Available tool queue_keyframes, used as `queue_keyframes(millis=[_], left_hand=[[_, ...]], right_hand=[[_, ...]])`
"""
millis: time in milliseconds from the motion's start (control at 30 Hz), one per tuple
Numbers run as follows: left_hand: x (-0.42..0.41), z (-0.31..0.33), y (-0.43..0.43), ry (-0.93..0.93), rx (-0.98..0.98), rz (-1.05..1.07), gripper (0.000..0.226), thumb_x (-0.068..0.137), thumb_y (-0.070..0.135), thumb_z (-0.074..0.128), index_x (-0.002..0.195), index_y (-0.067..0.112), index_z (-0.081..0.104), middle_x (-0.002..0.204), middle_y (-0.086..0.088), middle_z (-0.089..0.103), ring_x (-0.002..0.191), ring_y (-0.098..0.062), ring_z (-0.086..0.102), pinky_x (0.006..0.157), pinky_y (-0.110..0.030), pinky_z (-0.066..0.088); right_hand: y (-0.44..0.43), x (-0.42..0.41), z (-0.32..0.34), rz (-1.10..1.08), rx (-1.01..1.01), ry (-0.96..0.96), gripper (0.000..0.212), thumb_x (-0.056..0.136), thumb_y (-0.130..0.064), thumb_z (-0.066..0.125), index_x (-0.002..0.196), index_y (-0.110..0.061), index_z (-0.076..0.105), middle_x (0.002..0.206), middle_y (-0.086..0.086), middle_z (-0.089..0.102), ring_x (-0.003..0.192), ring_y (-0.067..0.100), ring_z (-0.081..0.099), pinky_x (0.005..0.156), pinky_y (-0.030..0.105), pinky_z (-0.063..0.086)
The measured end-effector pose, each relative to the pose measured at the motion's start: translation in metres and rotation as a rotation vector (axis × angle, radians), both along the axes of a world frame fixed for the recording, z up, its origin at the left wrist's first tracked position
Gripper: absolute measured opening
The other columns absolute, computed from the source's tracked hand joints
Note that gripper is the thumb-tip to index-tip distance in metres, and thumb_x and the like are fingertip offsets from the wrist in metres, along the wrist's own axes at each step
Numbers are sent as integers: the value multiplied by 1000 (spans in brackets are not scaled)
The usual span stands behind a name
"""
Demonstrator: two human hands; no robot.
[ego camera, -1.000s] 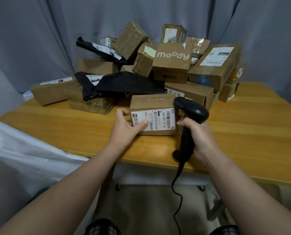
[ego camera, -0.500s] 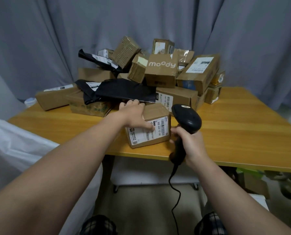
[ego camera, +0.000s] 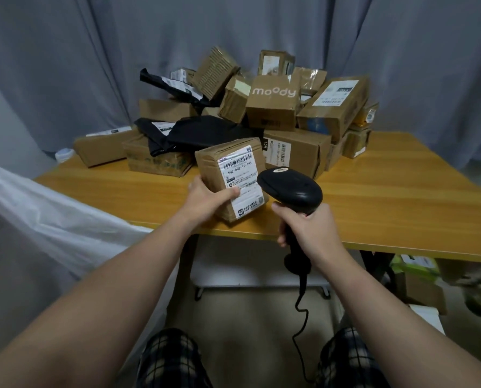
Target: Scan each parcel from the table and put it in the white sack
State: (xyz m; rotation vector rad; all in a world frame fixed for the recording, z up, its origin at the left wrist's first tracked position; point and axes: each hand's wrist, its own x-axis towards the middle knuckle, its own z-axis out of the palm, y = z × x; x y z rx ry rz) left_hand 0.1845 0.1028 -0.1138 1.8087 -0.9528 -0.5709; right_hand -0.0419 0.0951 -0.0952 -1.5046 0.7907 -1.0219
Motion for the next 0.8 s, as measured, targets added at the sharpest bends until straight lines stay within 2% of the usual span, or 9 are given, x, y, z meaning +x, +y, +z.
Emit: queue_keyframes(millis=[200,267,433,800], left_hand=[[6,-3,-6,25,-12,20,121,24,80,77,128,23,49,126,2,57,114,-17,58,97,-44,50],[7,-3,-8,29,-13,17,123,23,79,77,128,23,48,127,1,57,114,-17,58,97,-45,50],[-1,3,-5,10,0,20,113,36,68,77,133,20,44,132,-2,52,118,-19,54,100,-46,48],[-1,2,-7,25,-7,31,113,34,69,78,132,21,46,131,-1,53,117,-19,55,98,-46,49]], right_hand=[[1,-2,0,13,-49,71,20,87,-16,69,70,-7,62,49,6,56,42,21,57,47,32,51],[0,-3,-1,20,-56,78,17,87,-15,69,73,-7,63,49,6,56,43,22,57,49,34,51],[0,-5,-2,23,-77,80,13,87,-15,69,78,-8,63,50,7,57,43,22,58,49,34,52],[-2,-8,-3,27,-120,84,15,87,-15,69,74,-9,64,47,8,57,40,20,56,48,32,50]])
